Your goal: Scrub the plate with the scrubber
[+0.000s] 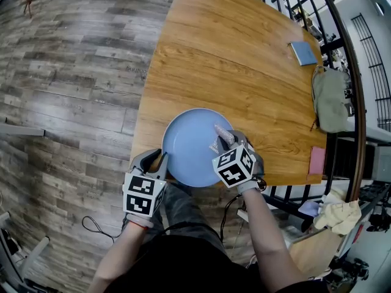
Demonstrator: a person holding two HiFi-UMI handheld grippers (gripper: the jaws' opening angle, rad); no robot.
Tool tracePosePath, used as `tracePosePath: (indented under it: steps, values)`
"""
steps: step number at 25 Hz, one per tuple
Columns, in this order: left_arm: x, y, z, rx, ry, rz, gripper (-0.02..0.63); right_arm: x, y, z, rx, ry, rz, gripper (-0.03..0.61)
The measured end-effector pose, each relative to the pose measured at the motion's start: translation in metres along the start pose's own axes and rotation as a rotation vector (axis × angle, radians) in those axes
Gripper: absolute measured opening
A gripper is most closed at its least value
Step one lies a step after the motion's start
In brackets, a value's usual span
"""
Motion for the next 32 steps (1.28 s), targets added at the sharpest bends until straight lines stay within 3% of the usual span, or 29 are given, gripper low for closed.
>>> tracePosePath:
  steps: [15, 23, 32]
  values:
    - [0.001, -0.001, 0.001, -0.012, 0.003, -0.004, 0.058, -0.039, -0.018, -0.047, 0.024, 0.080, -0.007, 0.067]
    - [0.001, -0.001, 0.000, -0.017, 0.005, 0.004, 0.058, -0.048, 0.004, -0.078, -0.023, 0.163, 0.053, 0.067]
    - [0.001, -0.003, -0.002, -0.017, 0.011, -0.005, 0.058, -0.042, 0.040, -0.098, 0.008, 0.228, 0.139, 0.069]
Point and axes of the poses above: the fingertips, and each gripper's own axes: x forward along the fingers, z to its right, y out of its top, the point moved 2 cm from there along -x, backward along the fingers, and after that the axes turned 13 degrees about -y, right-handed, at the moved point
